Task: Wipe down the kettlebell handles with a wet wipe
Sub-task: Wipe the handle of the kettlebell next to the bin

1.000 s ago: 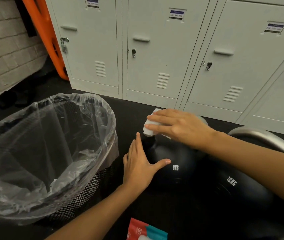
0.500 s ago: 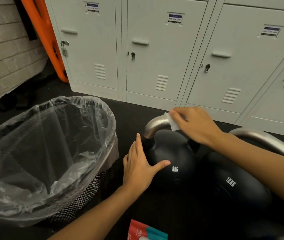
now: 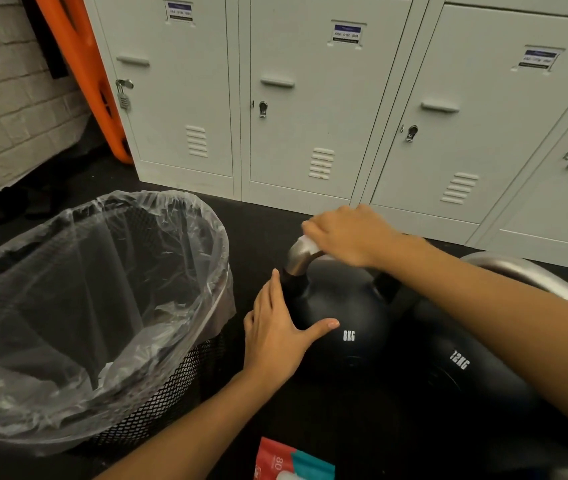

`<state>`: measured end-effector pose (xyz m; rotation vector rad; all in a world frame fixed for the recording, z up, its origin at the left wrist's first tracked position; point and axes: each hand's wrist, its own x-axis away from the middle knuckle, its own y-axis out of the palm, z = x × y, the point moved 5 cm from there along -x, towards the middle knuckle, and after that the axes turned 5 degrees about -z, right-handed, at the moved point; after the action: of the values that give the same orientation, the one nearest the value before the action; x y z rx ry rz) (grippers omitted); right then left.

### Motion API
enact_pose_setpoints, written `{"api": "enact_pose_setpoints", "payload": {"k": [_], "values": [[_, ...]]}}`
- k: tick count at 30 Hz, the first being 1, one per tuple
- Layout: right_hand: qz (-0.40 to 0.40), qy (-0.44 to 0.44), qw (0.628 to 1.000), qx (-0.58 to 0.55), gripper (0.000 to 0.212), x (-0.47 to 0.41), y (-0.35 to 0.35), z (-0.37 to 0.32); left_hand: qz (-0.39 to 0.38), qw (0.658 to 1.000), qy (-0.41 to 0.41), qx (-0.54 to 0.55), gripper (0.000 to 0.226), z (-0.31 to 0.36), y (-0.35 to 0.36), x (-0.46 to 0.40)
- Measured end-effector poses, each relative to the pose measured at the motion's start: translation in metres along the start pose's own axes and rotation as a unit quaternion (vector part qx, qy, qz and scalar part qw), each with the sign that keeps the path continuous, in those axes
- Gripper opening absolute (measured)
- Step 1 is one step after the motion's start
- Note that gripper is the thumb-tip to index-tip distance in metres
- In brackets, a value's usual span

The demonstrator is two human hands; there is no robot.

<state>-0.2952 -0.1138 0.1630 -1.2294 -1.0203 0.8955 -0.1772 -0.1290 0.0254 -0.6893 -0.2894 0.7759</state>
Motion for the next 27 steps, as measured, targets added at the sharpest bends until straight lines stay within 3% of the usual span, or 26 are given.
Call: {"api": "enact_pose_setpoints", "payload": {"k": [5,10,15,18,21,24,26,27], "values": [[-0.08,0.113,0.967,-0.216,0.041,0.017,0.007,0.061,0.003,1.0,0.005,0.002,0.123,0.001,-0.002,0.001],[-0.089,0.133,0.948,-0.276,0.038,0.032,0.01,0.079,0.002,1.0,0.003,0.002,0.122,0.0,-0.001,0.001],[-0.063,0.12,0.978,-0.157,0.034,0.022,0.004,0.055,0.005,1.0,0.007,0.001,0.121,0.0,-0.001,0.001],[-0.013,0.07,0.997,0.004,0.028,0.014,0.0,0.022,0.003,1.0,0.003,-0.001,0.12,-0.001,0.0,0.0],[0.101,-0.005,0.985,0.138,0.035,0.017,0.011,-0.009,0.005,1.0,0.003,-0.012,0.121,-0.002,0.001,-0.001],[0.193,-0.07,0.972,0.112,0.04,0.025,0.025,-0.012,0.005,1.0,0.006,-0.022,0.121,-0.001,0.001,0.0],[0.211,-0.137,0.956,0.149,0.039,0.032,0.033,-0.002,0.006,1.0,0.005,-0.023,0.12,-0.002,0.001,-0.001],[0.195,-0.159,0.953,0.169,0.054,0.035,0.036,0.005,0.007,1.0,0.004,-0.021,0.119,-0.002,0.001,-0.001]]}}
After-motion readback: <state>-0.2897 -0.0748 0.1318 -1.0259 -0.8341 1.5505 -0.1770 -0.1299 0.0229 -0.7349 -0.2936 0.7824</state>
